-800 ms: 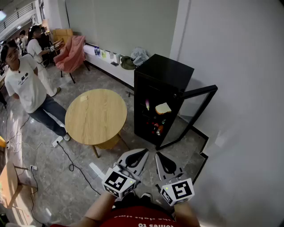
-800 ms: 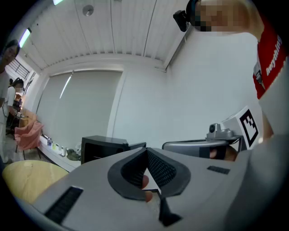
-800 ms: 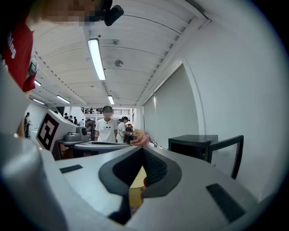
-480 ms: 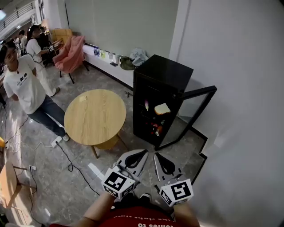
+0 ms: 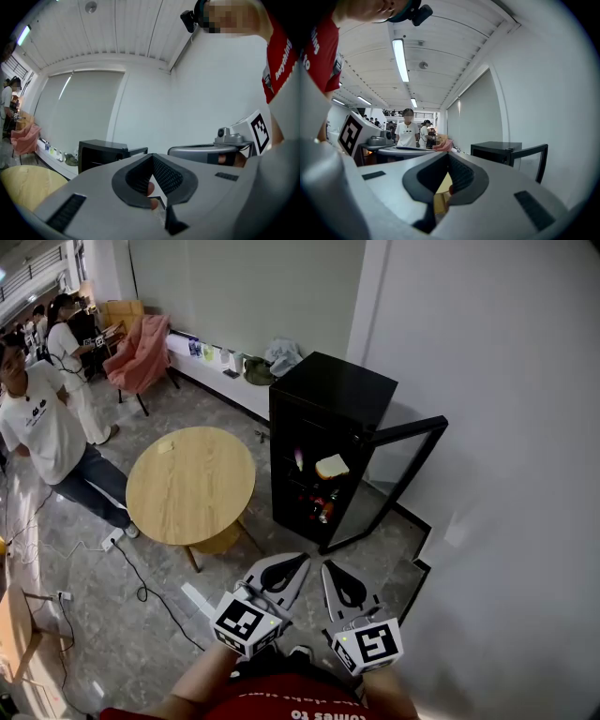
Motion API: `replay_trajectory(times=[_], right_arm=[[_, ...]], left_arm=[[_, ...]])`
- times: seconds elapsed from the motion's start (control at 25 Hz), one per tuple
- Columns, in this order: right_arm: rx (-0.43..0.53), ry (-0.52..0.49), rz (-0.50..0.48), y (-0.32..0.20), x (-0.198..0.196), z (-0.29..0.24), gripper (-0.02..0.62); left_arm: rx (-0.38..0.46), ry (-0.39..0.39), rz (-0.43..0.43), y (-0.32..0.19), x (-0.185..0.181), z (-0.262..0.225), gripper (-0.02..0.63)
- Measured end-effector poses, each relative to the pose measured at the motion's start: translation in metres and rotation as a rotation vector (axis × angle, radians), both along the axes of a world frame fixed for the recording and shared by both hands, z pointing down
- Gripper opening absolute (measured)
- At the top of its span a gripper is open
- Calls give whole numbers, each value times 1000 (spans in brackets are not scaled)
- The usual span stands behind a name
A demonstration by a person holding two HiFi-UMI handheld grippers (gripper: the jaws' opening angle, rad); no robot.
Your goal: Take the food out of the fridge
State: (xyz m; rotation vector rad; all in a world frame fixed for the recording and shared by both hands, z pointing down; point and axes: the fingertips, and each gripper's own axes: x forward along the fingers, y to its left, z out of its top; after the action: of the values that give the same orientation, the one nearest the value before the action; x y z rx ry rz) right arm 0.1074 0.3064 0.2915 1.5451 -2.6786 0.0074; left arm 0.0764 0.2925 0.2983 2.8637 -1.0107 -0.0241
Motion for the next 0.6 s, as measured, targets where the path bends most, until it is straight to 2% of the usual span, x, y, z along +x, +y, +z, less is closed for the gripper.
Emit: replay_trajectory(times=[0.16, 0.32, 0.6], right_arm=[[2, -10, 12, 4, 21, 0, 9], [-20, -14, 14, 13, 40, 5, 9], [-28, -42, -17, -7, 40, 18, 11]], left_arm=[[2, 9, 14, 3, 23, -1, 2], [-17, 11, -6, 18, 38, 6, 1], [-46, -10, -43, 3, 41, 25, 2]])
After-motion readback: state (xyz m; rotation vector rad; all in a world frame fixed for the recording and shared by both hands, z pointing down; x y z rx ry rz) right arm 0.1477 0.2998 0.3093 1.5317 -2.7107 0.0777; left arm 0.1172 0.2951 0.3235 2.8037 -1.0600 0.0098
